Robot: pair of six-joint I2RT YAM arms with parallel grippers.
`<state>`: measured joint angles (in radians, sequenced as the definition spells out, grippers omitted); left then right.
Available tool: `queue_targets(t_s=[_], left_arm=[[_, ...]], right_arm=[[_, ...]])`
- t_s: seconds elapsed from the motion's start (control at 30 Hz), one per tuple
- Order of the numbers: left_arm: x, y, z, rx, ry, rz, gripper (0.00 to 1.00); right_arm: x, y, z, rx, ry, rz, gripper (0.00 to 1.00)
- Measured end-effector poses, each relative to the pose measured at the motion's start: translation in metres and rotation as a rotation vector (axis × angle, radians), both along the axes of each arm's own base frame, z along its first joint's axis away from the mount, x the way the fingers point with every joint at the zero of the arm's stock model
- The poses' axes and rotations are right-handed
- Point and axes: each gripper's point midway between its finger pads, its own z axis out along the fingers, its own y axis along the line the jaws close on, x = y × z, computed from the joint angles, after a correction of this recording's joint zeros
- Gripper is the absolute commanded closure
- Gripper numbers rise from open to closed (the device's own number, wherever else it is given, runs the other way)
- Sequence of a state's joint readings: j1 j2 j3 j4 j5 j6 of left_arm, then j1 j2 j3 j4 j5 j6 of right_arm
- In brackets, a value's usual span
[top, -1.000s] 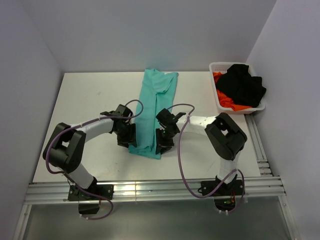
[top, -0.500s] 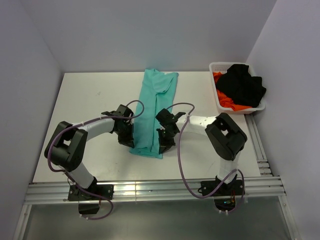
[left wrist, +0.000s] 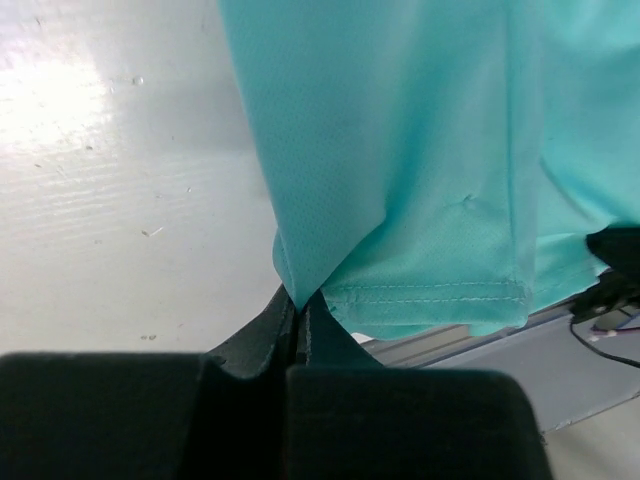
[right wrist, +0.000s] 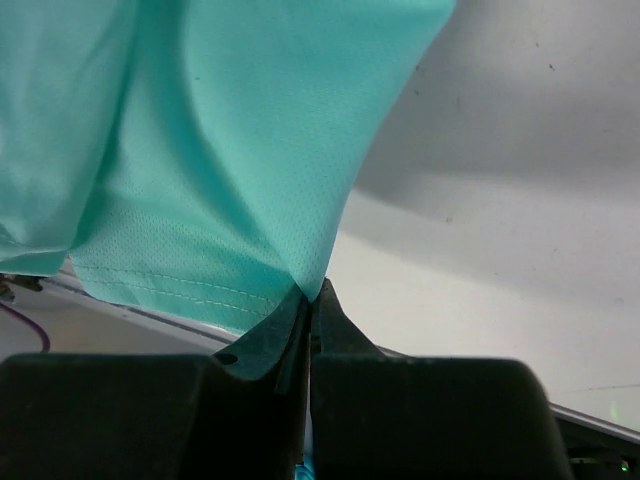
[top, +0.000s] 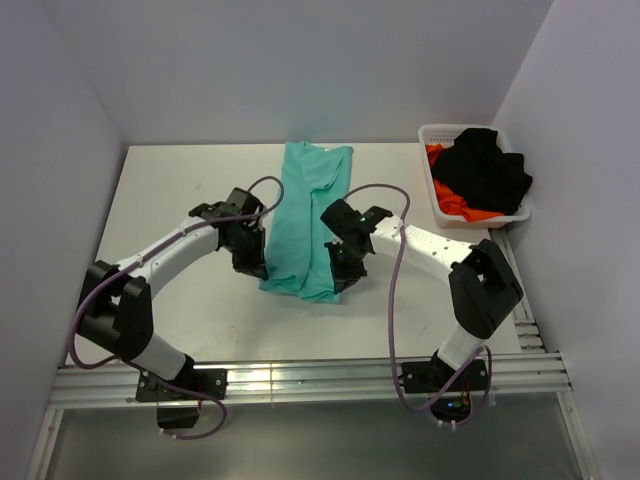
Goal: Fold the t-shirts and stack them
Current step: Fold the folded rectangular tshirt in 1/3 of the way
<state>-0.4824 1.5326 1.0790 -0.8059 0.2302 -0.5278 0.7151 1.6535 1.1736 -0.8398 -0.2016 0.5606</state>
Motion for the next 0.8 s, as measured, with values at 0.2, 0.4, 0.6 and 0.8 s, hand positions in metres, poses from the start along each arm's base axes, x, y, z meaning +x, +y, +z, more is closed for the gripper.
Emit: queue_targets(t_s=[0.2, 0.4, 0.6, 0.8], left_arm=[[0.035, -0.015, 0.035, -0.014, -0.065, 0.006, 1.00], [0.060, -0.026, 0.044, -0.014, -0.079, 0.010, 1.00], [0.073, -0.033, 0.047, -0.009, -0.072, 0.010, 1.00], [0.095, -0.042, 0.060, -0.025, -0.090, 0.019, 1.00]], right_arm=[[0.018, 0.007, 0.030, 0.009, -0.042, 0.011, 1.00], [0.044, 0.002, 0.043, 0.011, -0.060, -0.025, 1.00], [0.062, -0.006, 0.054, 0.016, -0.074, -0.056, 1.00], [0.079, -0.005, 0.061, 0.016, -0.078, -0.061, 1.00]])
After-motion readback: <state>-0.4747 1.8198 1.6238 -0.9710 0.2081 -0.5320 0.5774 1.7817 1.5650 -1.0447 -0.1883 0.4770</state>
